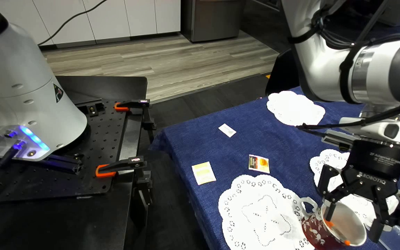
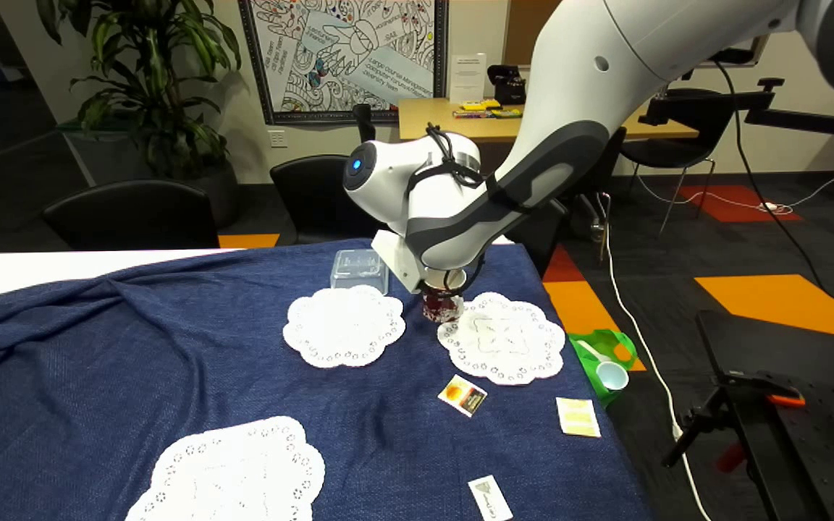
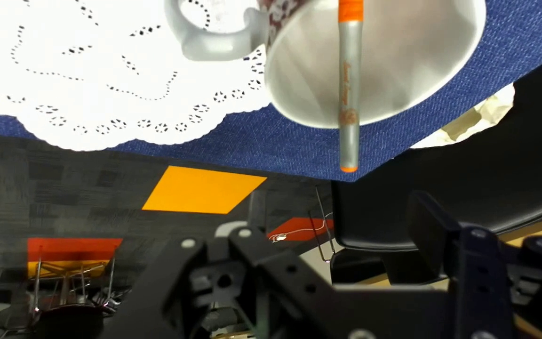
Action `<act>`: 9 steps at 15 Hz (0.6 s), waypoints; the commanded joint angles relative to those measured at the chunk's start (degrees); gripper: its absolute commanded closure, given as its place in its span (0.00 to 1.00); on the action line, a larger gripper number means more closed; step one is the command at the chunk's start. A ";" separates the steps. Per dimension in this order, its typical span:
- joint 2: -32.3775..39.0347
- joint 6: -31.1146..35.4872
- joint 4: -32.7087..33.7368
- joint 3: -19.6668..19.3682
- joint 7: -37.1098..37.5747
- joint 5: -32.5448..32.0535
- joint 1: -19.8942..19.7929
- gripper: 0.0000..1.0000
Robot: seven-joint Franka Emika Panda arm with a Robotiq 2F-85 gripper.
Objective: Put the sharpie on the table
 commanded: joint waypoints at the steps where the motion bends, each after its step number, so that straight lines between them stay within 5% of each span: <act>1: 2.57 1.17 3.00 -0.64 -1.65 1.11 -0.52 0.23; 9: 5.94 0.45 6.25 -0.85 -2.26 2.04 -1.34 0.33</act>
